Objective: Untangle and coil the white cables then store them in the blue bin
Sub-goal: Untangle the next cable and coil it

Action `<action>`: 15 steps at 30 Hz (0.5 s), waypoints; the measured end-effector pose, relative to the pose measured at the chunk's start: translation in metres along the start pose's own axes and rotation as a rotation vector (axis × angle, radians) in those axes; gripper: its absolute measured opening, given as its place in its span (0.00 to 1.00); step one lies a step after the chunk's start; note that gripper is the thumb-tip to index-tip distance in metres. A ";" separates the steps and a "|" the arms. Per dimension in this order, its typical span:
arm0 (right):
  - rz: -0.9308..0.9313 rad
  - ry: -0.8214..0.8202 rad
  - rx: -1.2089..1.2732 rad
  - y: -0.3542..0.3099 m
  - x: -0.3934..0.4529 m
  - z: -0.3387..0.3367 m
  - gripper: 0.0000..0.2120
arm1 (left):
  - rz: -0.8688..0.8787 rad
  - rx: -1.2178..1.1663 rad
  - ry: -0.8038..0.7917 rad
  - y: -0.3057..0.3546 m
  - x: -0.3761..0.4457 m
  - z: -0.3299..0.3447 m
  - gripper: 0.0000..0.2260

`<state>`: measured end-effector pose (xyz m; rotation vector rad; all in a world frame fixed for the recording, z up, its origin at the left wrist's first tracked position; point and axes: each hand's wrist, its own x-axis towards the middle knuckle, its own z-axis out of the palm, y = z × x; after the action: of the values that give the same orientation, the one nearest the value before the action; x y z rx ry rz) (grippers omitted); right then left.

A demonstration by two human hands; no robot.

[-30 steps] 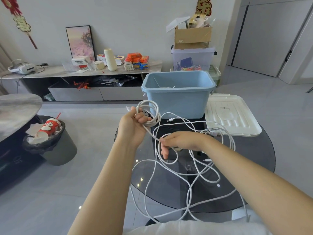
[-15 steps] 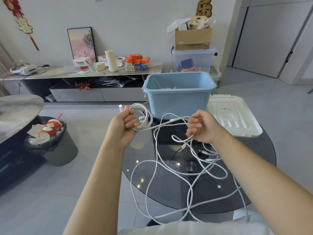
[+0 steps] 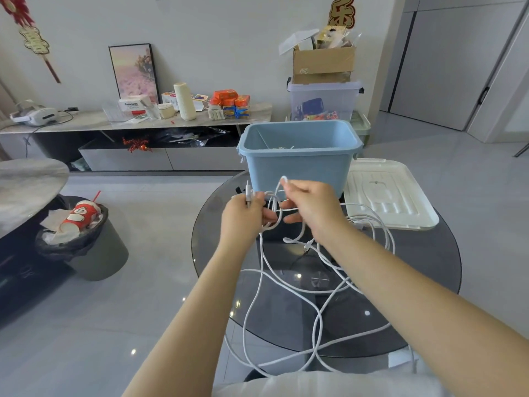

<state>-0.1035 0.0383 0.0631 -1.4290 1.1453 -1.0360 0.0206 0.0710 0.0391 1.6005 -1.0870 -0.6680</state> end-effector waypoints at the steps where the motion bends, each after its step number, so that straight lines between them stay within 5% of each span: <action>1: -0.136 0.026 -0.164 0.002 -0.005 0.004 0.09 | -0.049 -0.083 -0.008 0.002 -0.002 0.003 0.15; 8: -0.499 0.100 -0.443 0.022 -0.013 0.014 0.04 | -0.405 -0.830 -0.128 0.009 -0.005 0.004 0.09; 15: -0.508 -0.078 -0.365 0.030 -0.025 0.010 0.05 | -0.508 -1.251 -0.016 0.010 0.003 -0.001 0.09</action>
<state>-0.1028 0.0626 0.0317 -2.1062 0.9658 -1.1358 0.0201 0.0681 0.0493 0.7157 -0.0867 -1.3411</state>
